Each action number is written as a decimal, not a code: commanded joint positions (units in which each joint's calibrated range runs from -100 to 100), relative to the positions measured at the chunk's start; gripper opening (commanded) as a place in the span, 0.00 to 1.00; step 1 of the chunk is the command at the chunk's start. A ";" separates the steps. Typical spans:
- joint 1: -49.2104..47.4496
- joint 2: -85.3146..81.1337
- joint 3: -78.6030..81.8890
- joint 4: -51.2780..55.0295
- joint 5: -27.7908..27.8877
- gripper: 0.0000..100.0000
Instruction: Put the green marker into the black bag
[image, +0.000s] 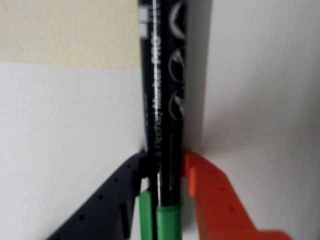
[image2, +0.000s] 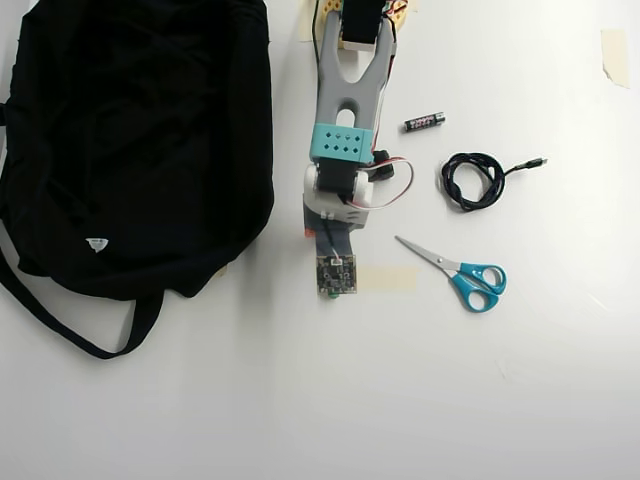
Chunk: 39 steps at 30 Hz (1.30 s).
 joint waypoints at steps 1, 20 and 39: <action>0.32 -1.39 -0.10 0.95 -0.01 0.06; 1.66 -11.18 -0.10 7.84 -0.01 0.05; 2.93 -18.32 -1.45 12.15 -0.01 0.03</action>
